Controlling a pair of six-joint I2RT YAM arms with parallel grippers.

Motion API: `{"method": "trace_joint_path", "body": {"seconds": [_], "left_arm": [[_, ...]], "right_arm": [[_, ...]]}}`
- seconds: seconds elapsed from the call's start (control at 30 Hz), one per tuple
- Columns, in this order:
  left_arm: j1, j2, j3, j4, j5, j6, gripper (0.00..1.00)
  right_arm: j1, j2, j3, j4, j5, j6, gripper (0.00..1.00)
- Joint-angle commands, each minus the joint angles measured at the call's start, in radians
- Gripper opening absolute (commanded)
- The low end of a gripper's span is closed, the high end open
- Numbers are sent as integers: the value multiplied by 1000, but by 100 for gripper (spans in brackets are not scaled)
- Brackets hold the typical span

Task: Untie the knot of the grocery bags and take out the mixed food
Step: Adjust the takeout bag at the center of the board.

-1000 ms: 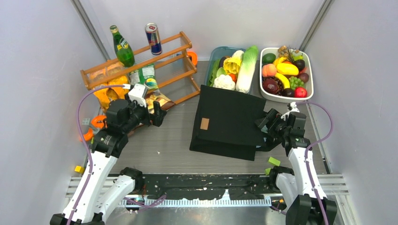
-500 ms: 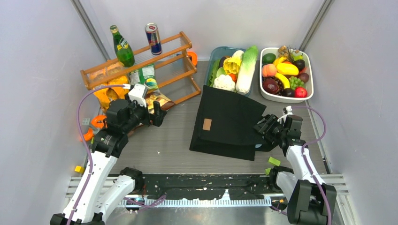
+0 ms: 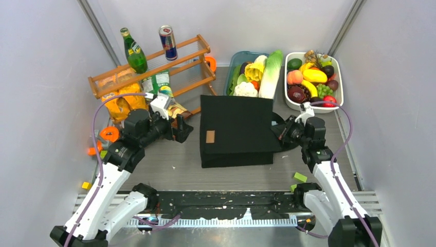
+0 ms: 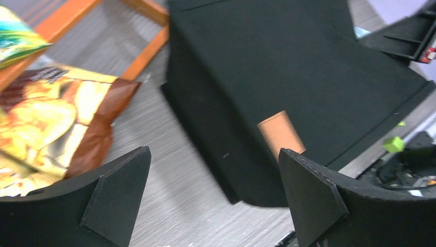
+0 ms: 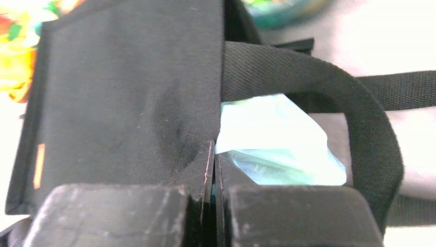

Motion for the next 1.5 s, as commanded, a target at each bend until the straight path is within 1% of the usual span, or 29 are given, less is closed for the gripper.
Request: {"method": "trace_joint_path", "body": {"seconds": [0.0,0.07,0.13,0.27,0.33,0.4,0.43,0.57,0.63,0.67,0.7,0.73,0.77,0.8,0.87,0.9,0.93,0.97,1.0,1.07,1.13,1.17,1.23,1.27,1.3,1.33,1.4,1.43,1.47], "left_arm": [[-90,16,-4,126,3,-141,100],[-120,41,-40,175,-22,-210,100],[-129,65,-67,178,-50,-251,99],[-130,74,-110,161,-133,-272,98],[-130,71,-133,170,-140,-292,96],[-130,69,-172,209,-112,-332,93],[-130,70,-192,229,-101,-353,88],[-129,84,-247,258,-110,-388,61],[-130,85,-274,280,-115,-390,44],[-130,88,-286,295,-114,-393,37],[-130,90,-295,309,-106,-396,32],[-130,97,-300,321,-93,-398,28],[-129,103,-300,328,-82,-396,27],[-129,111,-298,331,-71,-394,26],[-130,121,-294,337,-52,-382,26],[-130,126,-292,339,-46,-376,26],[-129,130,-290,340,-41,-369,26],[-130,134,-288,340,-39,-362,26],[-130,137,-283,336,-39,-356,26],[-130,143,-275,331,-39,-348,26],[-129,148,-269,324,-39,-339,26],[-129,150,-268,322,-41,-338,26],[-130,153,-266,319,-44,-337,26],[-130,153,-265,319,-45,-337,26],[-130,155,-264,319,-45,-337,26],[-129,154,-264,319,-45,-336,26],[-130,153,-264,319,-44,-335,26],[-130,153,-265,318,-43,-336,26],[-129,153,-264,320,-43,-335,26]], "right_arm": [[110,-67,119,180,-3,43,5],[139,-72,140,217,5,57,5],[173,-60,172,227,14,50,5],[242,-19,216,238,41,28,5],[282,1,225,240,68,16,5],[310,15,219,244,92,10,5],[316,19,216,250,101,13,5],[327,56,185,252,115,23,5],[328,83,165,245,131,23,7],[327,95,147,241,140,26,10],[326,120,138,239,151,36,16],[326,135,114,243,154,37,19],[326,161,103,258,153,48,26],[326,172,77,281,150,54,31],[325,192,52,309,138,68,55],[326,193,46,312,134,68,62],[326,190,47,305,138,64,75],[326,179,60,293,144,46,80],[325,171,73,251,162,20,91],[314,134,121,164,187,-35,100],[290,105,180,58,193,-89,96],[279,92,220,25,195,-105,96],[228,70,263,-59,201,-145,95],[180,58,270,-95,191,-162,96],[152,55,271,-109,178,-169,95],[97,49,266,-111,152,-177,96],[23,50,239,-93,106,-174,96],[11,57,212,-65,77,-165,95],[-37,77,198,-48,58,-159,96]]}}
